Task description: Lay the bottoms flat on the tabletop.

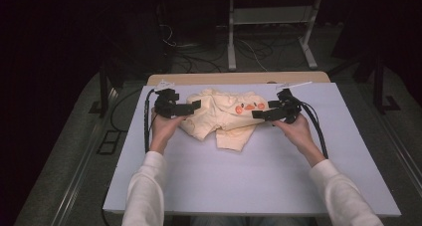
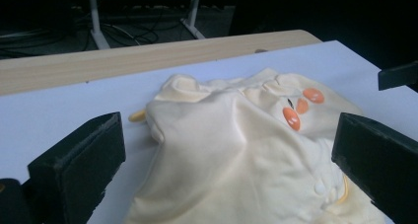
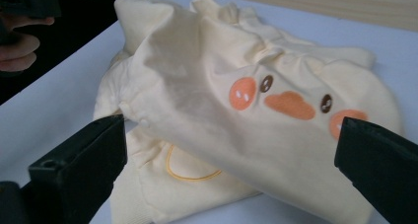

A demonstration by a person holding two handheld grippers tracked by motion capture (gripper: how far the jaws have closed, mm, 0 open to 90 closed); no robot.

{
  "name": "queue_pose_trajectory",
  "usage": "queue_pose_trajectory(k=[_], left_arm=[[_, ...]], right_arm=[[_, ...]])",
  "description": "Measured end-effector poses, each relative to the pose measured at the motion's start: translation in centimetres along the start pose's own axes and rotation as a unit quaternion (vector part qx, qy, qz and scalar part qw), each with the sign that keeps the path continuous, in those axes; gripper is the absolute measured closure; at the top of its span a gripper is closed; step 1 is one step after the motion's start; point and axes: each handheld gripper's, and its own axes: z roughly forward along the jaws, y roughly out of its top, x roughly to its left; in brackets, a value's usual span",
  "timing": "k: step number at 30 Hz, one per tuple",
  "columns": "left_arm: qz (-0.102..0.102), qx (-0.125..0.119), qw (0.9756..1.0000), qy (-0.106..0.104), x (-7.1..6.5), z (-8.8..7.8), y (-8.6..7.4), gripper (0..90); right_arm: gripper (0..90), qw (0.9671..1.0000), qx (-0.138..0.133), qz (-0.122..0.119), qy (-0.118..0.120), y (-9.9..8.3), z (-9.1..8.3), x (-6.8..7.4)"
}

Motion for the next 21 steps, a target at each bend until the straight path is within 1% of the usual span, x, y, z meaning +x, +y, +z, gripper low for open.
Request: queue_pose_trajectory(k=[2,8,10,12,14,17,19,21], left_arm=[[0.002,0.002,1.0,-0.005,0.0,-0.1,-0.4,0.0],[0.001,0.011,0.9999,-0.006,0.1,-0.3,-1.6,0.0],[0.001,0.014,0.9998,-0.01,0.2,-0.4,-2.0,0.0],[0.004,0.022,0.9996,-0.016,0.3,-0.4,-2.5,0.0],[0.001,0.029,0.9994,-0.019,0.4,-0.4,-2.9,0.0],[0.003,0.033,0.9992,-0.021,0.6,-0.5,-3.5,0.0],[0.001,0.033,0.9992,-0.022,0.6,-0.6,-3.8,0.0],[0.0,0.04,0.9989,-0.025,0.7,-0.7,-4.1,0.0]], right_arm=[[0.0,1.0,0.006,-0.002,0.005,-0.3,0.4,0.3],[0.0,0.9993,0.026,-0.017,0.02,-1.3,1.6,1.5],[0.0,0.999,0.029,-0.022,0.025,-1.5,1.9,1.9],[0.0,0.9988,0.032,-0.024,0.03,-1.7,2.0,2.3],[0.0,0.9983,0.037,-0.025,0.037,-1.9,2.2,2.7],[4.1,0.9972,0.044,-0.03,0.052,-2.3,2.5,3.1],[4.2,0.9967,0.049,-0.033,0.056,-2.5,2.7,3.4],[5.2,0.9961,0.054,-0.036,0.06,-2.7,3.0,3.6]])
